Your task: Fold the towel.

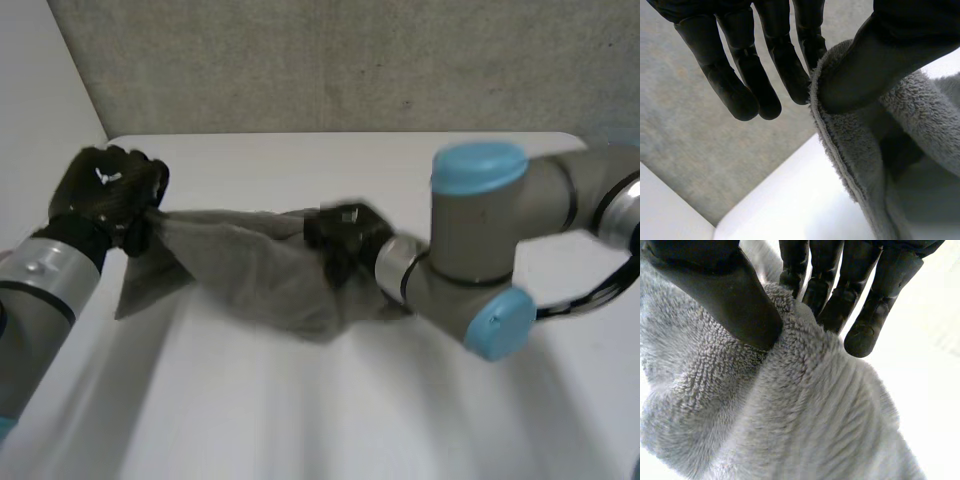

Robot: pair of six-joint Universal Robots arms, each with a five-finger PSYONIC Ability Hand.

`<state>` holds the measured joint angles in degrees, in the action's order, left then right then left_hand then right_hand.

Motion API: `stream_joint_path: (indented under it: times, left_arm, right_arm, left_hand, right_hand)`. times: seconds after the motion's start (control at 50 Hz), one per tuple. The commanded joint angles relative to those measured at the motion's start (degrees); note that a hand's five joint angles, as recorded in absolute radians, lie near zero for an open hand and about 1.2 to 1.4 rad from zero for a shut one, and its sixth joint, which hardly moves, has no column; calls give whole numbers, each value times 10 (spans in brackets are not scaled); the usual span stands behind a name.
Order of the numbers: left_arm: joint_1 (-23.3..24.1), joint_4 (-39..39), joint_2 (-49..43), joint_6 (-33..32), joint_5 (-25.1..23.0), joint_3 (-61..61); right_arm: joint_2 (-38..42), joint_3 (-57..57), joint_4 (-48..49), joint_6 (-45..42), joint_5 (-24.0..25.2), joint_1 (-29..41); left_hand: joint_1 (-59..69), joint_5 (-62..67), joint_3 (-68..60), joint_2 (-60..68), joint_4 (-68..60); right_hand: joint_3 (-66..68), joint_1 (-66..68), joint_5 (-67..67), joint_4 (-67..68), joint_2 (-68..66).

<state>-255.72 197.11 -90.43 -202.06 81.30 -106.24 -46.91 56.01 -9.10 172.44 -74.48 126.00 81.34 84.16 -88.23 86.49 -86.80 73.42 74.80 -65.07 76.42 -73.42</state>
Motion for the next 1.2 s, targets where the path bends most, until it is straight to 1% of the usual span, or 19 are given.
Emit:
stream_joint_path:
  times: [0.02,0.06,0.08,0.1,0.16,0.22,0.3,0.38,0.48,0.5,0.52,0.56,0.58,0.62,0.68,0.82,0.94,1.06,1.2]
  left_arm:
    - [-3,13,-11,5,3,84]
    - [-1,14,-13,10,7,110]
    - [5,14,-14,17,9,131]
    - [8,14,-14,29,9,146]
    - [16,14,-19,62,8,161]
    - [26,14,-40,88,4,159]
    - [42,13,-71,91,7,152]
    - [73,11,-123,86,7,114]
    - [73,11,-142,65,3,52]
    - [73,12,-146,53,2,31]
    - [73,12,-146,53,2,31]
    - [73,14,-145,22,1,-4]
    - [73,14,-145,22,1,-5]
    - [73,14,-143,-4,1,-24]
    - [75,15,-141,-16,1,-31]
    - [81,15,-131,-16,2,-32]
    - [81,15,-131,-16,2,-35]
    - [80,15,-131,-16,2,-36]
    - [77,30,-131,-17,2,-44]
  right_arm:
    - [-95,-99,40,-16,-6,-47]
    - [-148,-88,135,-25,-7,-66]
    - [-148,-88,136,-26,-8,-66]
    - [-171,-67,183,-31,-11,-70]
    - [-209,-9,243,-45,-4,-68]
    - [-234,64,251,-69,2,-66]
    - [-238,138,246,-111,1,-62]
    - [-235,246,217,-204,-4,-59]
    - [-234,328,165,-303,-12,-69]
    - [-233,344,128,-330,-15,-70]
    - [-233,344,128,-330,-15,-70]
    - [-237,351,33,-361,-31,-72]
    - [-237,351,32,-361,-31,-72]
    - [-245,342,-34,-358,-39,-81]
    - [-275,323,-36,-339,-44,-83]
    - [-306,298,-16,-258,-41,-94]
    - [-312,348,27,-197,-49,-110]
    - [-310,397,64,-194,-45,-138]
    - [-290,411,82,-194,-35,-211]
  left_hand:
    - [-13,-142,82,-65,68]
    - [-13,-142,82,-65,68]
    - [-13,-142,82,-65,68]
    - [-13,-142,82,-65,68]
    - [-13,-142,82,-65,68]
    - [-13,-142,82,-65,68]
    - [-13,-142,82,-65,68]
    - [-13,-142,82,-65,68]
    - [-13,-142,82,-65,68]
    - [-13,-142,82,-65,68]
    - [-13,-142,82,-65,68]
    - [-13,-142,82,-65,68]
    - [-13,-142,82,-65,68]
    - [-13,-142,82,-65,68]
    - [-13,-142,82,-65,68]
    - [-13,-142,82,-65,68]
    - [-13,-142,82,-65,68]
    - [-13,-142,82,-65,68]
    - [-13,-142,82,-65,68]
  right_hand:
    - [66,52,-49,36,-66]
    - [66,52,-49,36,-66]
    - [66,52,-49,36,-66]
    - [66,52,-49,36,-66]
    - [66,52,-49,36,-66]
    - [66,52,-49,36,-66]
    - [66,52,-49,36,-66]
    - [66,52,-49,36,-66]
    - [66,52,-49,36,-66]
    - [-9,-22,25,-39,9]
    - [-9,-23,26,-39,9]
    - [-128,-142,145,-158,128]
    - [-129,-143,145,-159,129]
    - [-406,-420,423,-436,406]
    - [-507,-521,524,-537,507]
    - [-529,-543,546,-559,529]
    - [-521,-534,537,-551,521]
    - [-517,-531,534,-547,517]
    - [-504,-518,520,-534,504]
